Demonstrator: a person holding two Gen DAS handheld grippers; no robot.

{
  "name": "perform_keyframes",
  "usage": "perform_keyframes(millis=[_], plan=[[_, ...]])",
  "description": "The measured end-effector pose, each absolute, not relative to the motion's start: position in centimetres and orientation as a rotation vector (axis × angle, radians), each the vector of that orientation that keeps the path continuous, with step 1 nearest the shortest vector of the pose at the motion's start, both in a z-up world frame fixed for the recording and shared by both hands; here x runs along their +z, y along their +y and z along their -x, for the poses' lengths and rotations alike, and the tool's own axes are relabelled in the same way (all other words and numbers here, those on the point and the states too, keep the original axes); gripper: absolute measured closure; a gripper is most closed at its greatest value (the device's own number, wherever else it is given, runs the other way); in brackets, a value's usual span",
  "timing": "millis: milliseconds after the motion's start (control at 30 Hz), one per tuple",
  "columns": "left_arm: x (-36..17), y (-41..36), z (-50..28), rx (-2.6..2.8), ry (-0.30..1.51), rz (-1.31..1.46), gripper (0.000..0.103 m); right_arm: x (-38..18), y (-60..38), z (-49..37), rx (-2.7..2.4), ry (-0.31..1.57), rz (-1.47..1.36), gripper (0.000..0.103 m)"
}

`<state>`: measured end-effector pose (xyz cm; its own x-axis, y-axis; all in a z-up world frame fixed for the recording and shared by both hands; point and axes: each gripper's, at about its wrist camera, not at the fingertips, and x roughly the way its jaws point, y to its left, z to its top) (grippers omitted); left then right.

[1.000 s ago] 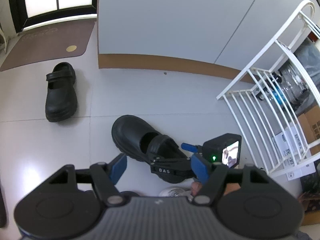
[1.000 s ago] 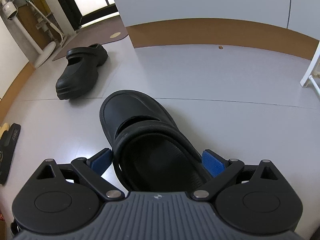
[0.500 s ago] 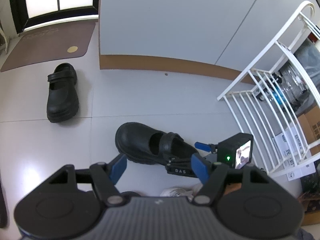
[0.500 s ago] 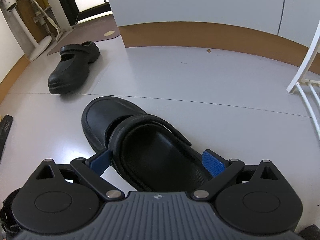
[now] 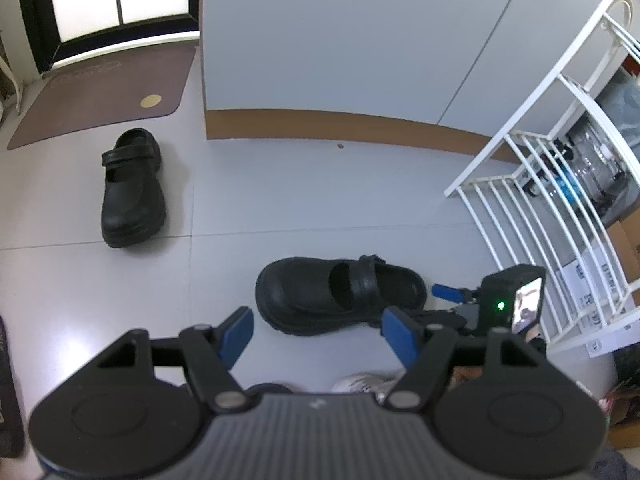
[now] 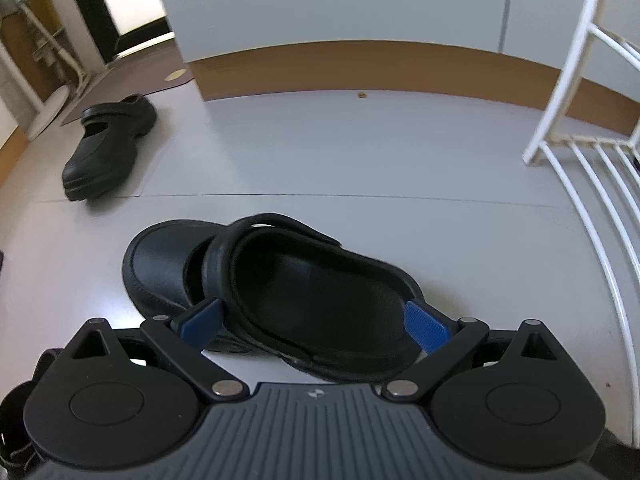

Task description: Organize scattered shoes

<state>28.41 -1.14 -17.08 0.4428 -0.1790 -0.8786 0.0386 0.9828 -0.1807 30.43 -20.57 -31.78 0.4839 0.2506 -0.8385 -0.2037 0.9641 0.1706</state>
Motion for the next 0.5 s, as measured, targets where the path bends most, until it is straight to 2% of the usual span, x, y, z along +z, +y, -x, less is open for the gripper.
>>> perform_keyframes(millis=[433,500], plan=[[-16.8,-0.8,-28.7,-0.142,1.107,0.157,0.029,-30.7,-20.2,-29.0,0.231,0.989,-0.115,0.004],[-16.7,-0.8,-28.7,-0.143,1.106,0.159,0.029,-30.8,-19.5,-29.1,0.247,0.979,-0.105,0.008]])
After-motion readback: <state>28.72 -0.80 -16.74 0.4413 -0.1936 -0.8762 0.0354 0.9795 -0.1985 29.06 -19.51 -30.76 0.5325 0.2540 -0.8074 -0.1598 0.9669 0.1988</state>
